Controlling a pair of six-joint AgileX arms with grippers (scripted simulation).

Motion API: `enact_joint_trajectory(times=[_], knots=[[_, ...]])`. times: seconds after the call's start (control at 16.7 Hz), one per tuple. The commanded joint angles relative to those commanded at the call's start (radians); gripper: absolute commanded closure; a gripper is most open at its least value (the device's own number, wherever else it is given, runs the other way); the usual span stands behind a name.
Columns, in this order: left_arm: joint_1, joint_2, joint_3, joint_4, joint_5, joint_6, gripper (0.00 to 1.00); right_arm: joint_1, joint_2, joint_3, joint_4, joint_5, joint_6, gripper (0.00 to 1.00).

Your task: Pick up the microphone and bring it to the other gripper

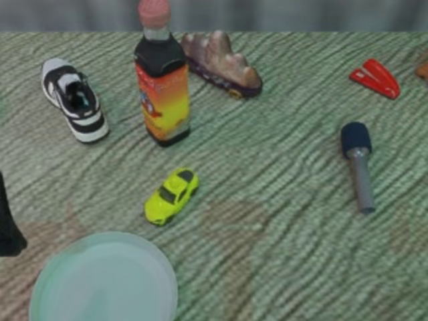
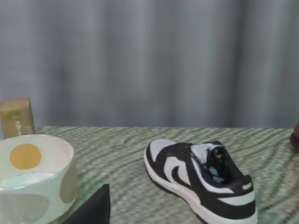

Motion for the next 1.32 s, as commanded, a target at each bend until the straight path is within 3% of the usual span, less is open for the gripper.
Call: enact_joint_trajectory(times=[0.24, 0.48, 1.32], knots=[[0.0, 0.0, 0.0, 0.0, 0.0, 0.0, 0.0, 0.011, 0.031, 0.028, -0.021, -0.002, 0.007, 0.0], [0.0, 0.0, 0.0, 0.0, 0.0, 0.0, 0.0, 0.059, 0.221, 0.183, -0.138, 0.002, 0.049, 0.0], [0.0, 0.0, 0.0, 0.0, 0.0, 0.0, 0.0, 0.285, 1.548, 1.129, -0.79, 0.074, 0.311, 0.0]])
